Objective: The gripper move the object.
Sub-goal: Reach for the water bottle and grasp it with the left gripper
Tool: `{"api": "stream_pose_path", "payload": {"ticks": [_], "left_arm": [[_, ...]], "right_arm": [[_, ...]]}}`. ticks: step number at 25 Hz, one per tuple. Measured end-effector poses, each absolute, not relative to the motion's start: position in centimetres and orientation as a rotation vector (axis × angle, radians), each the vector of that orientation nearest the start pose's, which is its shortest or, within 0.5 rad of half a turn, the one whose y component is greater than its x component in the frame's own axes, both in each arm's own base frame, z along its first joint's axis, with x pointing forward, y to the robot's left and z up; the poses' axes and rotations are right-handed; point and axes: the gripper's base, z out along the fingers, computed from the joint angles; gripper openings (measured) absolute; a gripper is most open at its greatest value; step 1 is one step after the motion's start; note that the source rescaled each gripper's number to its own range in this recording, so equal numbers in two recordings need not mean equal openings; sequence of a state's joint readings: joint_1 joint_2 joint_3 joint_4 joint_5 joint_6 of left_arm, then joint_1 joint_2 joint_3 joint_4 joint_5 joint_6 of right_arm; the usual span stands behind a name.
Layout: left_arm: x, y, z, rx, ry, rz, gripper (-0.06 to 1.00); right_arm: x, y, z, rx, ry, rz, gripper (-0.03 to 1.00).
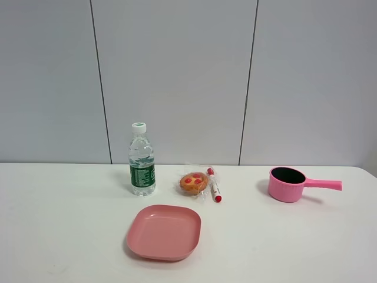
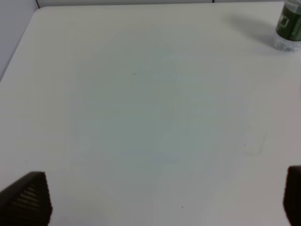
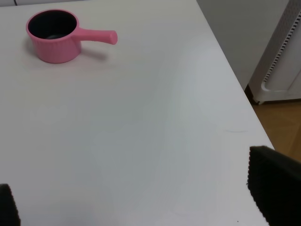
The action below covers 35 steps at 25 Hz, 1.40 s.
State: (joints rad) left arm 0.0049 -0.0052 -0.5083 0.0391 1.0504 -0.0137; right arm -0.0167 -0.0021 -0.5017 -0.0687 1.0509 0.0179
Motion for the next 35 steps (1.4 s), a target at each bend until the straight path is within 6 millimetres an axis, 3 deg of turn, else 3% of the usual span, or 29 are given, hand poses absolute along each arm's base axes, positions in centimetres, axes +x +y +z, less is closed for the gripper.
{"api": "stream_pose_path", "payload": {"ticks": [6, 11, 18, 25, 29, 35], "left_arm": [[-0.2, -0.2, 28.9, -0.018, 2.036, -0.042, 1.0], [2.4, -0.8, 31.7, -0.025, 2.076, -0.128, 1.0], [9.0, -1.0, 35.1, -0.047, 2.233, -0.18, 1.0], [16.3, -1.5, 36.4, -0.026, 2.369, -0.253, 1.0], [18.8, -2.2, 37.2, 0.137, 2.351, -0.227, 1.0], [21.3, -5.1, 38.7, 0.364, 2.252, -0.245, 1.0]], "right_arm": [[-0.5, -0.5, 27.9, 0.038, 2.029, -0.081, 1.0], [-0.5, -0.5, 27.9, 0.038, 2.029, -0.081, 1.0], [-0.5, -0.5, 27.9, 0.038, 2.029, -0.081, 1.0], [-0.5, -0.5, 27.9, 0.038, 2.029, -0.081, 1.0], [-0.5, -0.5, 27.9, 0.038, 2.029, -0.081, 1.0], [-0.5, -0.5, 27.9, 0.038, 2.029, -0.081, 1.0]]}}
